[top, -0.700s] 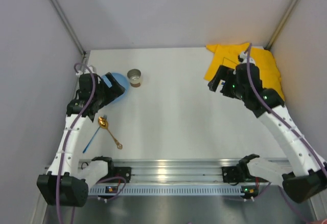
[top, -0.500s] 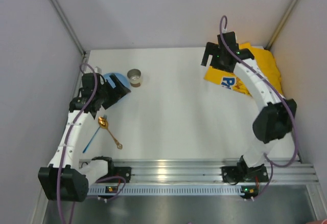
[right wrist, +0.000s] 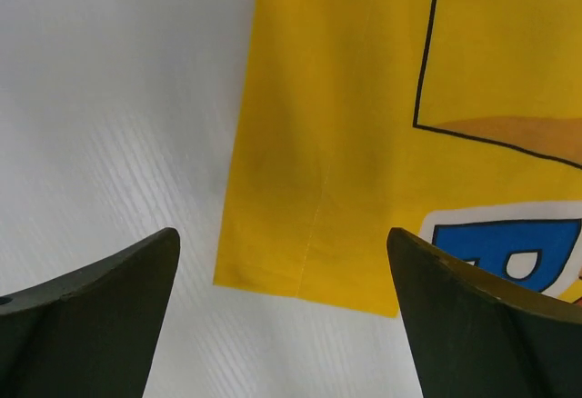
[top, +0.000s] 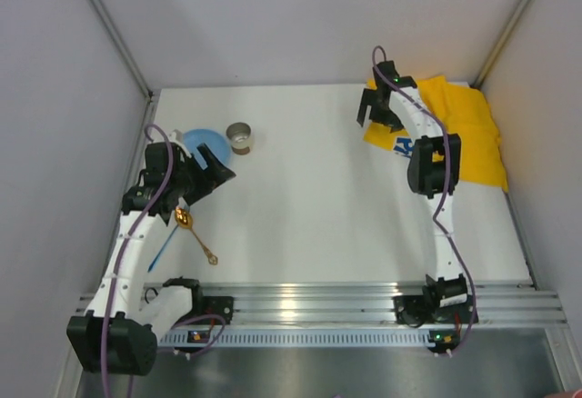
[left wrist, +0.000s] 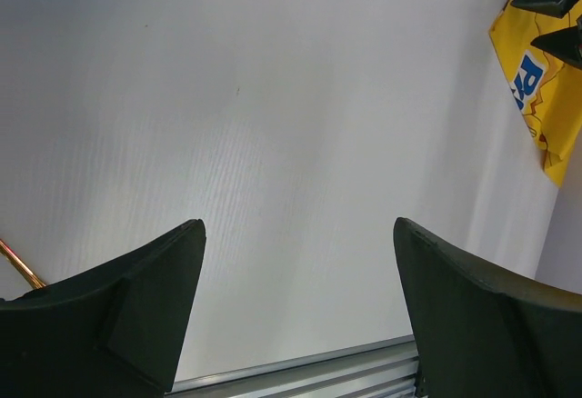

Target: Set the dinner table for one person

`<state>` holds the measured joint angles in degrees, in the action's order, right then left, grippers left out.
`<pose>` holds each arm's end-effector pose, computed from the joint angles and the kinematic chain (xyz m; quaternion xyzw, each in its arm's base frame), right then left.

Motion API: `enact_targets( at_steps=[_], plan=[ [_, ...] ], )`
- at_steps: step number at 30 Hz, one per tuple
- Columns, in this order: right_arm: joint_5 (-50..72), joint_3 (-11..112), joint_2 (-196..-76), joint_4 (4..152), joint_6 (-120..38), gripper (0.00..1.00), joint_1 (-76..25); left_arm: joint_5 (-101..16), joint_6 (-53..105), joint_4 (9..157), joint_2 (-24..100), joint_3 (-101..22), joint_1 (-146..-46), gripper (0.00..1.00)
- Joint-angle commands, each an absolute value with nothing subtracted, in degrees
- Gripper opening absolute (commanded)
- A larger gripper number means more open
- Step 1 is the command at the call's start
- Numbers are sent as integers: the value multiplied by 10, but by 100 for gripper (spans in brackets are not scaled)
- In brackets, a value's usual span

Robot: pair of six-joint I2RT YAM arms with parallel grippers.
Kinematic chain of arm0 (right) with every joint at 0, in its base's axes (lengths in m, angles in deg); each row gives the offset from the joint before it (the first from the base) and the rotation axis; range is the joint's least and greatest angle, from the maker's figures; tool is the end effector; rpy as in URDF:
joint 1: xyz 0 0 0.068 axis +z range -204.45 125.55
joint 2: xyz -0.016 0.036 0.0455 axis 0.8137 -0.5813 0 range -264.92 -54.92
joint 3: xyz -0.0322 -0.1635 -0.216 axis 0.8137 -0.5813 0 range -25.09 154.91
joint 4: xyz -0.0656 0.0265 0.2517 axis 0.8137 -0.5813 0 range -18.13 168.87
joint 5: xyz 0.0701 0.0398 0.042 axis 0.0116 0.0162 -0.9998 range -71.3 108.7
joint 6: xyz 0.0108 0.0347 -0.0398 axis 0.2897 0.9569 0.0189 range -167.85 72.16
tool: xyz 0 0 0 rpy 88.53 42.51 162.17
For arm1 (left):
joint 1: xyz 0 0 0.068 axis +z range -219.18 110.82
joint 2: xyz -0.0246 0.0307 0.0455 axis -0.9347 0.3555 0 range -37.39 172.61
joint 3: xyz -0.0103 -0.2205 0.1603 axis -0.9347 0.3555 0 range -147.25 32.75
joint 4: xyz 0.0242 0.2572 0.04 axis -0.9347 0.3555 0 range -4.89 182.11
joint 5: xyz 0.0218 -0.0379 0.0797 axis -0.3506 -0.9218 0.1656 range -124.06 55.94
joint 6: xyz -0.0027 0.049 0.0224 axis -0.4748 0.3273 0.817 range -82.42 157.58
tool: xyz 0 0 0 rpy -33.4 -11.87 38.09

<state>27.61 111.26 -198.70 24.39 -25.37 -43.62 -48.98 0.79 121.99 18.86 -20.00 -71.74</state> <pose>0.5266 0.0952 0.2010 0.1168 0.9603 -0.0028 0.2534 0.2034 -0.0182 0.3077 -0.2128 0.8762 -0.2511 0.3521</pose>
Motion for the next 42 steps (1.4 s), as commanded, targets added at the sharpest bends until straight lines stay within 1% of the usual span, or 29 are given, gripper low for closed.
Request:
enact_targets(
  at_steps=[1, 3, 6, 8, 9, 10, 12, 13, 16, 18, 21, 22, 23, 25, 26, 28, 29, 30, 31, 32, 34, 35, 37, 38, 42],
  plan=[
    [277, 1102, -1980, 242, -260, 96, -423, -480, 23, 1224, 187, -191, -719, 89],
    [274, 1080, -1987, 244, -263, 94, -419, -480, 24, 1223, 191, -192, -719, 89],
    [272, 1053, -1998, 243, -272, 84, -410, -482, 23, 1220, 205, -195, -719, 89],
    [274, 1029, -2000, 243, -274, 68, -404, -483, 23, 1219, 211, -197, -719, 88],
    [274, 1021, -2001, 238, -275, 57, -402, -484, 22, 1220, 212, -197, -719, 88],
    [293, 1015, -2000, 242, -281, 27, -399, -482, 22, 1219, 212, -196, -719, 88],
    [296, 1015, -1999, 243, -289, 6, -391, -483, 22, 1218, 211, -195, -719, 88],
    [291, 1015, -1999, 242, -292, 0, -390, -483, 22, 1217, 212, -191, -719, 88],
    [280, 1010, -1989, 233, -291, 0, -389, -488, 18, 1215, 213, -189, -719, 88],
    [269, 995, -1954, 230, -282, 0, -381, -494, 16, 1211, 213, -190, -719, 87],
    [226, 933, -1869, 231, -258, 0, -350, -486, 18, 1207, 214, -198, -719, 87],
    [212, 896, -1843, 231, -250, 0, -337, -483, 19, 1207, 216, -204, -719, 87],
    [202, 875, -1790, 232, -234, 0, -305, -480, 21, 1207, 215, -206, -719, 87],
    [190, 811, -1735, 242, -216, 0, -266, -479, 20, 1207, 217, -213, -719, 87],
    [190, 791, -1683, 246, -191, 0, -224, -480, 19, 1207, 217, -215, -719, 87],
    [150, 728, -1635, 274, -166, 0, -182, -479, 19, 1210, 213, -223, -719, 87],
    [132, 710, -1597, 288, -145, 1, -147, -478, 20, 1211, 212, -224, -719, 87],
    [115, 695, -1582, 309, -131, 20, -132, -477, 19, 1211, 209, -227, -719, 87],
    [84, 670, -1571, 317, -122, 93, -106, -475, 19, 1211, 204, -231, -719, 87],
    [76, 662, -1551, 318, -116, 99, -96, -474, 20, 1211, 200, -232, -719, 87],
    [92, 627, -1528, 304, -114, 100, -79, -476, 17, 1217, 195, -239, -719, 87],
    [100, 611, -1493, 300, -113, 100, -74, -480, 15, 1217, 193, -240, -719, 87],
    [131, 556, -1457, 295, -112, 100, -75, -486, 11, 1217, 187, -237, -720, 87],
    [142, 541, -1422, 285, -116, 100, -80, -491, 6, 1217, 184, -233, -720, 87],
    [183, 483, -1348, 273, -134, 100, -102, -492, 3, 1215, 168, -218, -744, 87]
  ],
)
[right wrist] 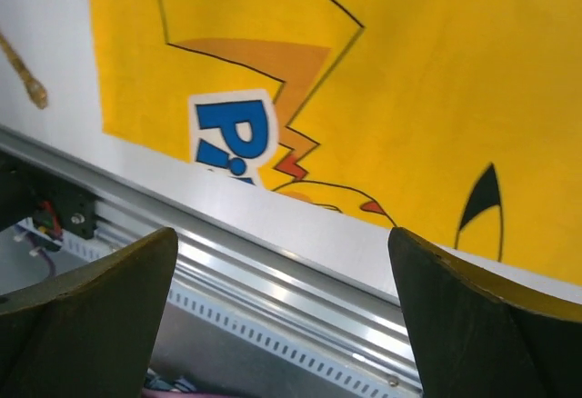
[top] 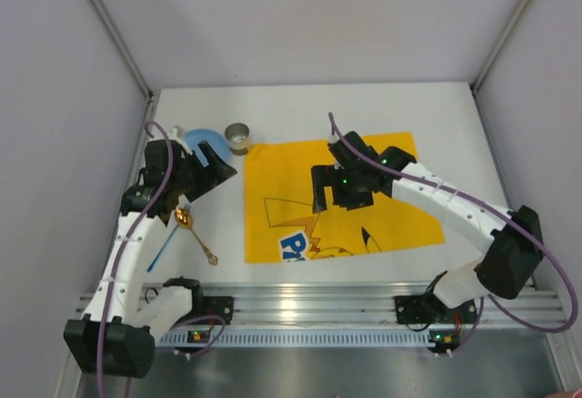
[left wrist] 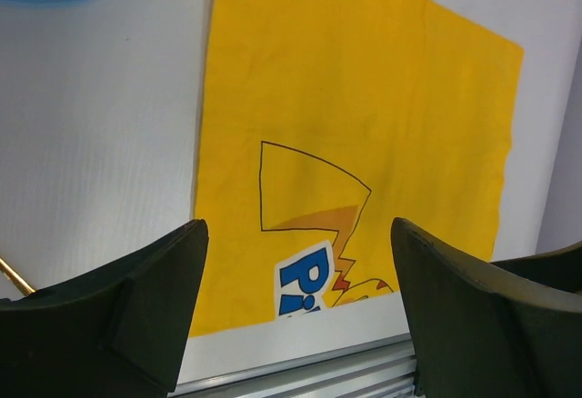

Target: Set the dinner table for one person

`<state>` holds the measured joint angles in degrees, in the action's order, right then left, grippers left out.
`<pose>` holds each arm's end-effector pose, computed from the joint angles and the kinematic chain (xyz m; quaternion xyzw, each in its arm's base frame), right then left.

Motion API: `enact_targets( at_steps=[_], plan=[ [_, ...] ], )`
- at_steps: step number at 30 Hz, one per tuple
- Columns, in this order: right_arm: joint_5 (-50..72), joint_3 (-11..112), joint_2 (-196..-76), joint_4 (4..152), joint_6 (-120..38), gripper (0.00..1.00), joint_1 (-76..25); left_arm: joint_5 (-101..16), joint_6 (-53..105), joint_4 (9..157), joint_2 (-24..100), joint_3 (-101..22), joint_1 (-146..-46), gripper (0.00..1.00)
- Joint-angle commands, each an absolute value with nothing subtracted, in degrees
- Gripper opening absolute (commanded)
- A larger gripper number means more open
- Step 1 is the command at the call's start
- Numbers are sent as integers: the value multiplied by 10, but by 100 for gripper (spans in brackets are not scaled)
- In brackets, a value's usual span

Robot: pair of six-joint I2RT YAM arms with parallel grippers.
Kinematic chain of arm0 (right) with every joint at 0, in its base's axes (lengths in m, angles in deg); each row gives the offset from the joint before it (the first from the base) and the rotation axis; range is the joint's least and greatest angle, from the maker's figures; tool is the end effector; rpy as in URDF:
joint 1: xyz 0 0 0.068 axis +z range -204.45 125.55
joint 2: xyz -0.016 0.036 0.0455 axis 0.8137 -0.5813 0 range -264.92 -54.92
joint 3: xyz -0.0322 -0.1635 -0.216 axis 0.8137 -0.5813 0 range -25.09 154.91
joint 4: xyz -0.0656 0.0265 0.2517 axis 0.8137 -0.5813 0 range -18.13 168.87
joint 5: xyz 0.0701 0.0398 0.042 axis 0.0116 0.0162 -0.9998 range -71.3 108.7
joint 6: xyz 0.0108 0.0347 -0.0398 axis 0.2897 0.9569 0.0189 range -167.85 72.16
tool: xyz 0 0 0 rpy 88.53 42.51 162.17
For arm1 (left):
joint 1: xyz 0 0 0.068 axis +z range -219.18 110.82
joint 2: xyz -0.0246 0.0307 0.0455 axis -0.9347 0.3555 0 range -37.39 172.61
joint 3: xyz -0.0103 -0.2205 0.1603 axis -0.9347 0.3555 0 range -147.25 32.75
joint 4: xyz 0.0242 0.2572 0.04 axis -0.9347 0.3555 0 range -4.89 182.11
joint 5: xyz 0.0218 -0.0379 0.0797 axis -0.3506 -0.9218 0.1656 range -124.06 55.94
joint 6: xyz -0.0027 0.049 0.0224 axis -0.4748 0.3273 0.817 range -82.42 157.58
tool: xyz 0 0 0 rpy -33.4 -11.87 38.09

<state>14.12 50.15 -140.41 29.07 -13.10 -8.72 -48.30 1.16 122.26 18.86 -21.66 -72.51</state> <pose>0.2114 0.2209 0.2973 -0.1027 0.9598 0.1963 0.1722 0.2035 -0.0205 0.3168 -0.2039 0.8737 -0.2505 0.3638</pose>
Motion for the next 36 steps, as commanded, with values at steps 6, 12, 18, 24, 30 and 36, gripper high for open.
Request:
enact_targets(
  at_steps=[6, 12, 18, 24, 30, 36],
  plan=[
    [220, 383, -1316, 299, -175, 100, -181, -421, -3, 1217, 205, -212, -903, 86],
    [209, 326, -1351, 363, -231, 99, -297, -376, -65, 1184, 324, -168, -1017, 80],
    [174, 286, -1402, 398, -235, 94, -328, -377, -62, 1137, 436, -161, -1045, 79],
    [137, 169, -1378, 437, -195, 92, -327, -377, -50, 1109, 493, -144, -1045, 79],
    [112, 91, -1320, 440, -170, 91, -320, -363, -32, 1105, 499, -109, -1045, 79],
    [104, 115, -1277, 399, -151, 90, -311, -355, -42, 1127, 453, -84, -1044, 79]
  ],
)
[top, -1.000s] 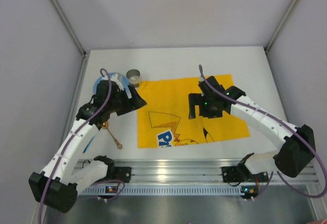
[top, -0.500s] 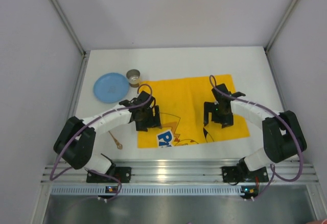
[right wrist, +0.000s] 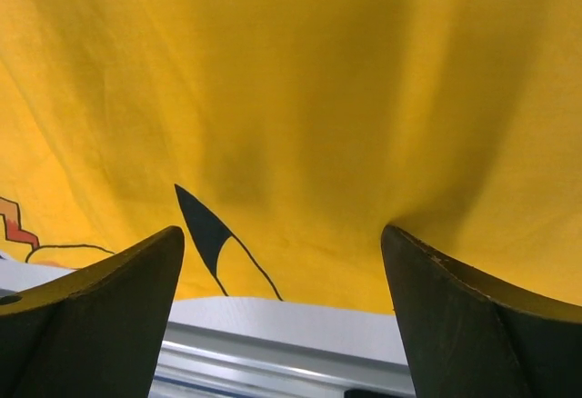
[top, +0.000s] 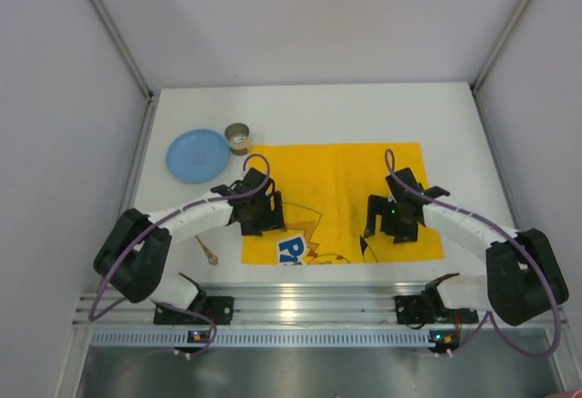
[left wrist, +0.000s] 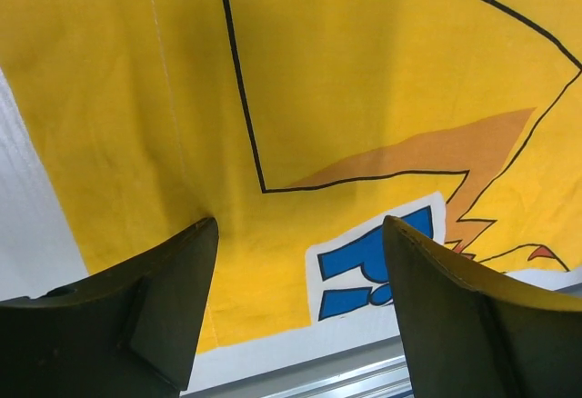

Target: Set the dinner table for one person

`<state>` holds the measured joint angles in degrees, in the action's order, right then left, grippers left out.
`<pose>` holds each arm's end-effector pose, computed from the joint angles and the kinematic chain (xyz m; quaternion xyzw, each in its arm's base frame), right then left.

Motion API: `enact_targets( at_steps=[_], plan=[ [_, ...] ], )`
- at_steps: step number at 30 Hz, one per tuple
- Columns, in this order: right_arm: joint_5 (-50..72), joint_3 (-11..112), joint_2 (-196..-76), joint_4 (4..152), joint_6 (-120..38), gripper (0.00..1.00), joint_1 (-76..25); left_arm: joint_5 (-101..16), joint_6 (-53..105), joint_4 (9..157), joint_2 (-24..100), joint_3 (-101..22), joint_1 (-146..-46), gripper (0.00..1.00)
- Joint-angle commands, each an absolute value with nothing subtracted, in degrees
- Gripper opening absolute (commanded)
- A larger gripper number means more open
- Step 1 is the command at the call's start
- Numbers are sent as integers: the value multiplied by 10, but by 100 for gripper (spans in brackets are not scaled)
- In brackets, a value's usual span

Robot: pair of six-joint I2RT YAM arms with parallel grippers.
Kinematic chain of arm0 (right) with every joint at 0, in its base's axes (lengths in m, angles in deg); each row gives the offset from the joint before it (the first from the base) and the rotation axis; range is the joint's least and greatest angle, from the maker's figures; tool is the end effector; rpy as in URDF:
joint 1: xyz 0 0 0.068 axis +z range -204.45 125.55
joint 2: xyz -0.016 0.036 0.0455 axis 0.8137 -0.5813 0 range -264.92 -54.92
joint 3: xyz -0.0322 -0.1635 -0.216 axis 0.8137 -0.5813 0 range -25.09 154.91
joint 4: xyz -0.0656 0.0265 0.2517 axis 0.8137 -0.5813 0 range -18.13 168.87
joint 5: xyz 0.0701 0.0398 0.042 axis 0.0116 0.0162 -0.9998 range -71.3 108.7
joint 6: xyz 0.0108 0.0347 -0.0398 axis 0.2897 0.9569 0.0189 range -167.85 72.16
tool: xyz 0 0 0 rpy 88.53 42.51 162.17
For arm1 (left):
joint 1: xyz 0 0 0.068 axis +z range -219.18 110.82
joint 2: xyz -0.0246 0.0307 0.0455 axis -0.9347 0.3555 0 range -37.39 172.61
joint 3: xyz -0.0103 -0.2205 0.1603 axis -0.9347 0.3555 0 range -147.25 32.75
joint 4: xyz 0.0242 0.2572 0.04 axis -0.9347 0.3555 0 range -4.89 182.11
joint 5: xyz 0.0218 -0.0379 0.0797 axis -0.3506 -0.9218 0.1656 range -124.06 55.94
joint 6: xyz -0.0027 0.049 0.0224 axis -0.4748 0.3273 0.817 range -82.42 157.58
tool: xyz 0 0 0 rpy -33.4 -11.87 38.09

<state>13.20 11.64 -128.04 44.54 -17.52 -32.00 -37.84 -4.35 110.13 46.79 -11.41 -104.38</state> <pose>0.1950 0.0842 0.1658 0.0595 0.9830 0.1167 0.1288 0.2157 -0.1549 0.1652 -0.0502 0.9746 -0.1598 0.1488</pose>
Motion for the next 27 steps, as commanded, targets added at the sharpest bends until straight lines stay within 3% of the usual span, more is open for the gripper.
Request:
enact_targets(
  at_steps=[1, 7, 12, 19, 27],
  plan=[
    [104, 126, -1270, 388, -148, 90, -310, -349, -47, 1147, 444, -86, -1045, 79],
    [113, 266, -1203, 263, -144, 100, -300, -269, -51, 1244, 371, -230, -1043, 79],
    [128, 373, -1171, 190, -149, 100, -299, -214, -1, 1279, 413, -390, -982, 82],
    [139, 387, -1167, 159, -161, 100, -300, -198, 16, 1221, 493, -441, -826, 81],
    [180, 406, -1177, 143, -187, 100, -302, -247, 21, 1183, 624, -536, -768, 79]
  ],
)
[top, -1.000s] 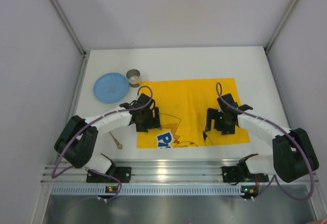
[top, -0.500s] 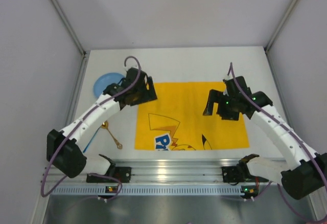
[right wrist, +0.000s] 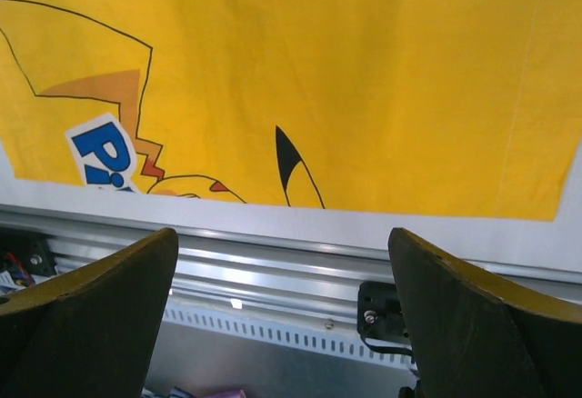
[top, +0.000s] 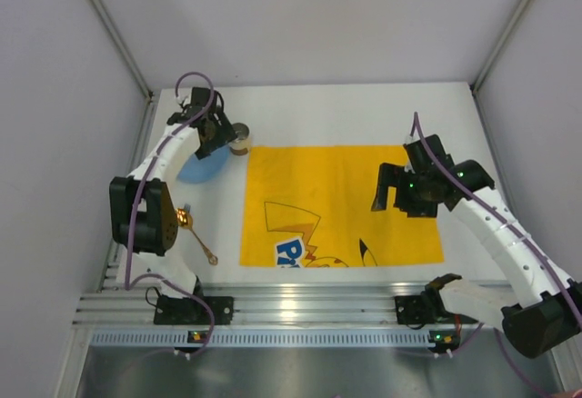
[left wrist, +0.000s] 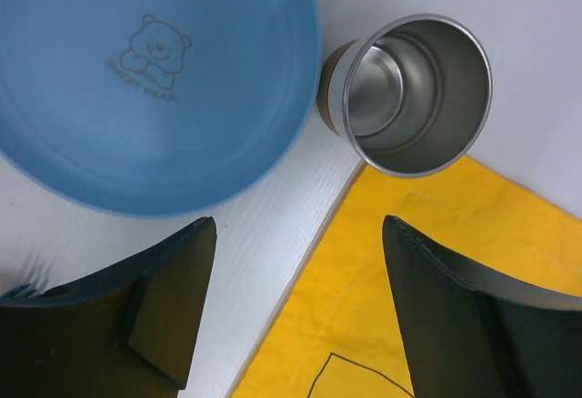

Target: Set the dinner table for one person

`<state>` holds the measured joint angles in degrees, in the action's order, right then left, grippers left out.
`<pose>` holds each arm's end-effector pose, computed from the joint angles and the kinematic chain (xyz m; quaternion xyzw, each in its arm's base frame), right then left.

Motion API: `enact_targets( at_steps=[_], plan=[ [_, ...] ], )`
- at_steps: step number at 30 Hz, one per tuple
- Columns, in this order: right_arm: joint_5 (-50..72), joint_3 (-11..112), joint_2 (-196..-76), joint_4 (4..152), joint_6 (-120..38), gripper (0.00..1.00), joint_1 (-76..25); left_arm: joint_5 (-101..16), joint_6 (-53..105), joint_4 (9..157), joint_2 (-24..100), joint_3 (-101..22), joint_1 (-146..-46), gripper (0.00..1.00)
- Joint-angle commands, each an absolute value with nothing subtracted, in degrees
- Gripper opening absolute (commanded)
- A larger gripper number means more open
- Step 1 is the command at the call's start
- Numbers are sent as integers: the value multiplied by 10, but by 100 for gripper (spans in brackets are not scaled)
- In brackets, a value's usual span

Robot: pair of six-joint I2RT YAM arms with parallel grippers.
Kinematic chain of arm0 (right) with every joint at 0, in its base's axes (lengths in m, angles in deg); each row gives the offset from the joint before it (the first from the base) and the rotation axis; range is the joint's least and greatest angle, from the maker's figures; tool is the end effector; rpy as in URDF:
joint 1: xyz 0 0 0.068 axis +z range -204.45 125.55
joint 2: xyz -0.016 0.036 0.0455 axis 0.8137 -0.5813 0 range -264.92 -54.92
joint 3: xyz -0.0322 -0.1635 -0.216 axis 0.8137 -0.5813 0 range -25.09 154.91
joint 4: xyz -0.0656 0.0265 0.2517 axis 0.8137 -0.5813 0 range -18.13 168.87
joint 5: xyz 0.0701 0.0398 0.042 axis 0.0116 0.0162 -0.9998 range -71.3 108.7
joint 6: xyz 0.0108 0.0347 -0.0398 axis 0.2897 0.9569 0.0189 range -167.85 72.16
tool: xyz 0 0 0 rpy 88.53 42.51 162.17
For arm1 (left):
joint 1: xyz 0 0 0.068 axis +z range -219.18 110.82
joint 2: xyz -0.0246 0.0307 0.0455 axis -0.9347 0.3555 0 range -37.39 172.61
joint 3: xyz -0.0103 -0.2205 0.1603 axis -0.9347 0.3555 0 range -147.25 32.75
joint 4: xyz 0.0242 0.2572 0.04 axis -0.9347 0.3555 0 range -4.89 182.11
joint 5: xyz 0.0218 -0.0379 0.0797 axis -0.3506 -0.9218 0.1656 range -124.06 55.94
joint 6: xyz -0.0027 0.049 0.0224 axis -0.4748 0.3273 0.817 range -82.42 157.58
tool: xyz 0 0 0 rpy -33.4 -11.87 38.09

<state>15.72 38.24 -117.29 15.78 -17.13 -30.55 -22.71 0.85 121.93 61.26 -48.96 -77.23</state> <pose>0.1755 0.0798 0.3147 0.0514 0.9689 0.1329 0.2023 0.3731 -0.0456 0.2727 -0.2641 0.9087 -0.0310 0.3219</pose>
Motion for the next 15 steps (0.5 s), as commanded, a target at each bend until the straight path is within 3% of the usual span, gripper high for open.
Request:
enact_targets(
  at_steps=[1, 11, 14, 15],
  plan=[
    [182, 406, -1182, 142, -189, 100, -302, -249, 20, 1181, 634, -543, -763, 79],
    [206, 409, -1214, 141, -197, 100, -307, -256, 28, 1175, 741, -607, -753, 78],
    [209, 410, -1223, 143, -200, 100, -310, -254, 33, 1194, 782, -633, -753, 67],
    [209, 411, -1229, 143, -202, 100, -311, -253, 33, 1202, 792, -640, -752, 59]
  ],
)
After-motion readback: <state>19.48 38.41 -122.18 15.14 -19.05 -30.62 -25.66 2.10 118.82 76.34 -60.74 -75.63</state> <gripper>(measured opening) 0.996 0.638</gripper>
